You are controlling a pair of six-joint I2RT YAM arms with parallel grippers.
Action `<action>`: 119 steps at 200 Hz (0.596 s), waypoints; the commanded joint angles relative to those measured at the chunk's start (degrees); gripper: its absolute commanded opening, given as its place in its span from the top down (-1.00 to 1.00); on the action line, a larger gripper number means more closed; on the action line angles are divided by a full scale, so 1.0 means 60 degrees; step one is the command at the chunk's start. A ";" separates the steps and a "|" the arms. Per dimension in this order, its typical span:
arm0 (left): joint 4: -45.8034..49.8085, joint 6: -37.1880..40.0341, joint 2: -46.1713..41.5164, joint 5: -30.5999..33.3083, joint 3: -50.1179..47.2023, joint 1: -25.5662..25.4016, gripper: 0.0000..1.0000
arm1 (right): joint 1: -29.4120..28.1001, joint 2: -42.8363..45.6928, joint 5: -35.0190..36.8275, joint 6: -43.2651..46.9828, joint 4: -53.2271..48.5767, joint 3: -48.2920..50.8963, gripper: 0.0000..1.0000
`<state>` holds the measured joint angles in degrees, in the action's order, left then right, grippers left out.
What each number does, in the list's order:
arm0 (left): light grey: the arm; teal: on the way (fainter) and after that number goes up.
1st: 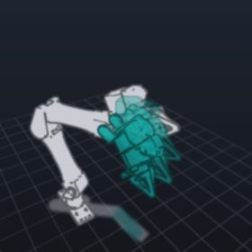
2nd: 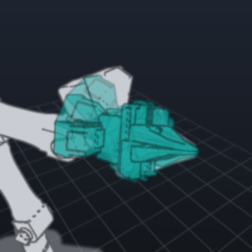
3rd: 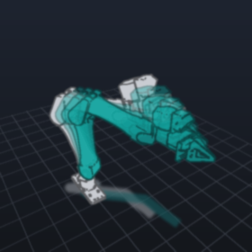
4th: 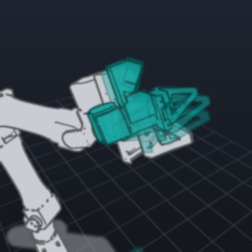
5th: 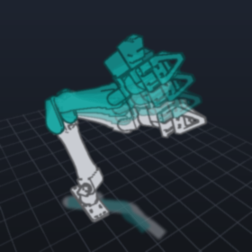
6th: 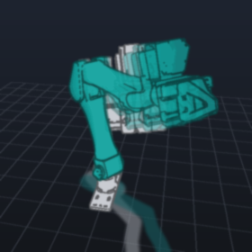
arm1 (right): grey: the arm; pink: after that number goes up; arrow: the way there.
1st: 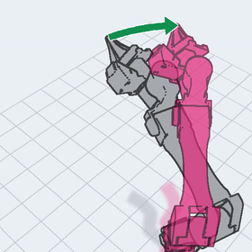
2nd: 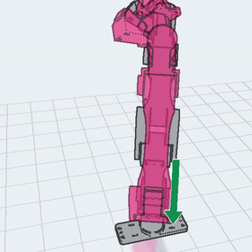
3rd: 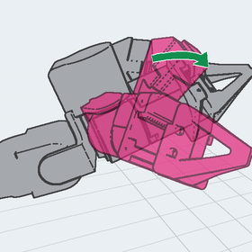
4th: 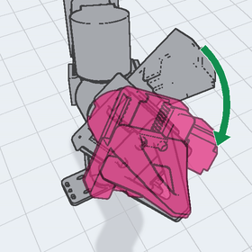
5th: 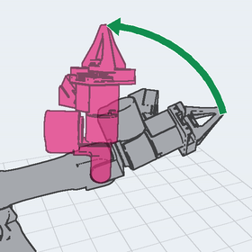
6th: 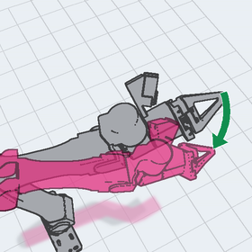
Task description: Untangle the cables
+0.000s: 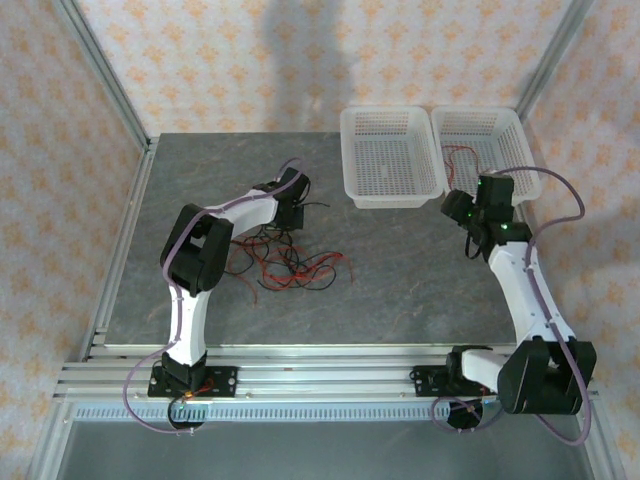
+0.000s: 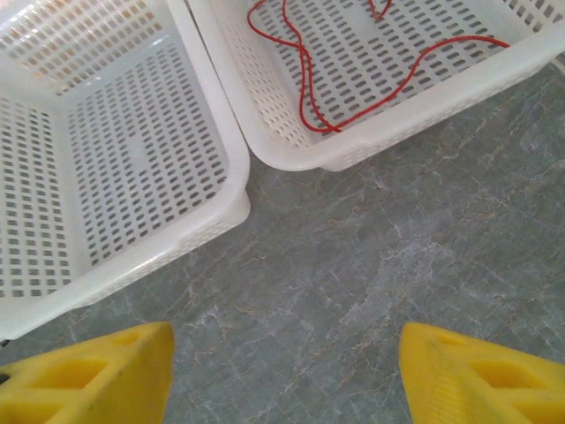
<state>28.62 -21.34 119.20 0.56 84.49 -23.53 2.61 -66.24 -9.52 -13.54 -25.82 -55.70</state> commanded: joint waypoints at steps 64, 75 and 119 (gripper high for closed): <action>0.1569 -0.0133 -0.2713 0.0815 0.2175 -0.0579 1.00 | -0.0040 0.0759 -0.1251 -0.0048 0.0596 0.0656 -0.35; 0.1793 -0.0127 -0.2809 0.0800 0.2663 -0.0679 1.00 | -0.0040 0.0793 -0.1360 -0.0030 0.0603 0.0670 -0.35; 0.2605 -0.0043 -0.2831 0.0655 0.4720 -0.1102 1.00 | -0.0053 0.1146 -0.2310 0.0102 0.0925 0.0856 -0.36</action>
<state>38.39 -21.50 102.37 3.68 107.39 -29.02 2.61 -61.69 -18.63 -13.50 -23.27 -51.92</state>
